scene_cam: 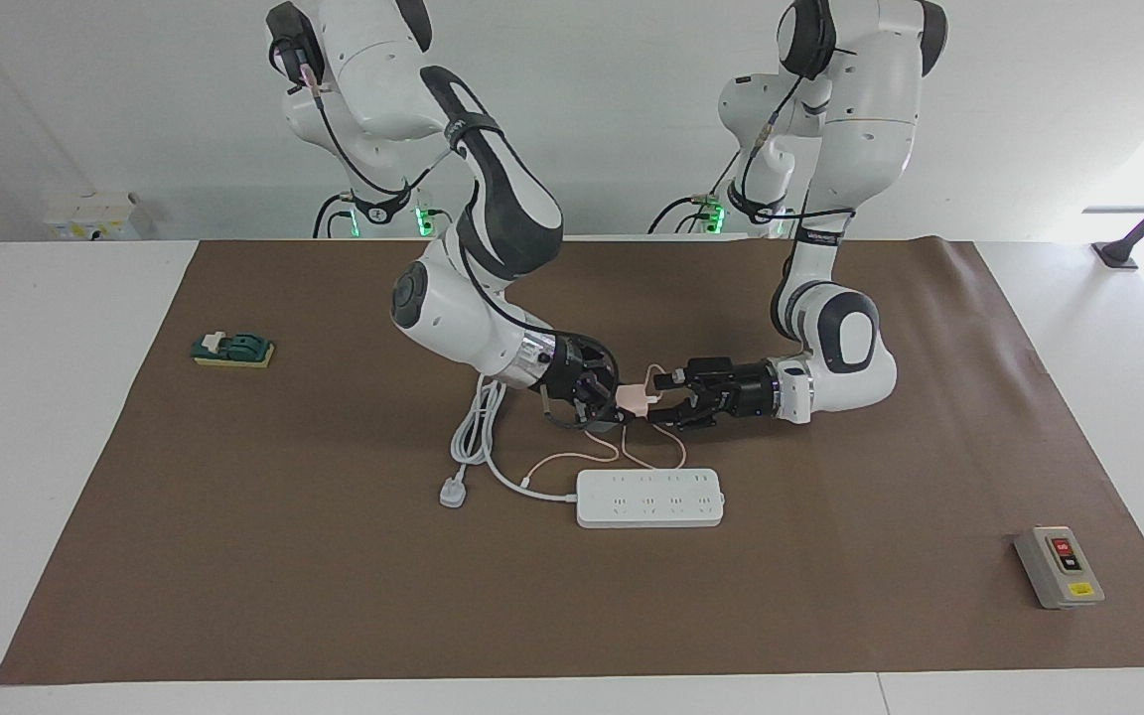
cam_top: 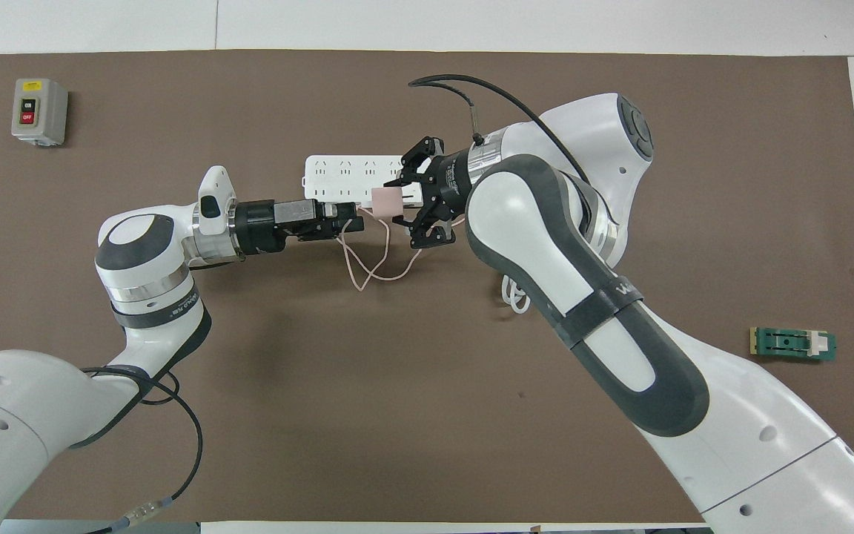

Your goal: Plug charger into power strip

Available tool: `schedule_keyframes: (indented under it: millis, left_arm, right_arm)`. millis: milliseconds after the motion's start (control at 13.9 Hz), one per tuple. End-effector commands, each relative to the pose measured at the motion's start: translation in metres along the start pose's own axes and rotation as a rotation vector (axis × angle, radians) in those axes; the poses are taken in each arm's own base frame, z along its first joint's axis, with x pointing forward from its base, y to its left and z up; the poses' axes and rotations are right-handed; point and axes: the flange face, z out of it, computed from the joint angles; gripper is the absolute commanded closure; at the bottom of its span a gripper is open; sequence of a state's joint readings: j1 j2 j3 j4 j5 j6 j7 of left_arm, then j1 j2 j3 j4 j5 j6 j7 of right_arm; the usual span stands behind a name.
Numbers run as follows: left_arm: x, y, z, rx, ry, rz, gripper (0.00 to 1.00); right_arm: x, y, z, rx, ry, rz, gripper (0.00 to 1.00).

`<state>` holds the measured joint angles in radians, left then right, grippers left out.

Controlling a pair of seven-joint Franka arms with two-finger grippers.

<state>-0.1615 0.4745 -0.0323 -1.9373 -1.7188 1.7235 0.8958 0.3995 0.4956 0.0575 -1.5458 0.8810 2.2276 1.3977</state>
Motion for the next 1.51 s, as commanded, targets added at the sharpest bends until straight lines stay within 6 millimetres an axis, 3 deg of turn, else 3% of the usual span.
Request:
schedule_keyframes:
  millis: [0, 359, 719, 934, 1222, 1293, 1437]
  left_arm:
    - [0.006, -0.001, 0.003, -0.004, 0.003, 0.011, 0.00]
    - [0.006, 0.009, 0.005, -0.011, -0.002, 0.008, 0.00]
    - [0.006, 0.010, 0.006, -0.013, -0.006, 0.009, 0.00]
    - [0.001, 0.018, 0.009, -0.024, -0.018, 0.014, 0.07]
    - [-0.002, 0.030, 0.009, -0.045, -0.032, 0.026, 0.31]
    - [-0.003, 0.030, 0.010, -0.049, -0.037, 0.026, 0.45]
    - [-0.004, 0.030, 0.012, -0.049, -0.040, 0.028, 0.86]
  right_arm:
    - [-0.004, -0.004, 0.000, 0.032, -0.009, 0.010, 1.00]
    - [-0.016, 0.004, 0.015, 0.012, -0.005, -0.011, 1.00]
    - [-0.017, 0.003, 0.014, 0.013, -0.010, -0.008, 1.00]
    - [-0.016, 0.003, 0.013, 0.014, -0.010, -0.007, 1.00]
    - [-0.015, 0.002, 0.012, 0.015, -0.010, -0.005, 1.00]
    - [-0.015, 0.002, 0.012, 0.015, -0.011, -0.004, 1.00]
    - [-0.015, 0.002, 0.012, 0.013, -0.011, -0.004, 1.00]
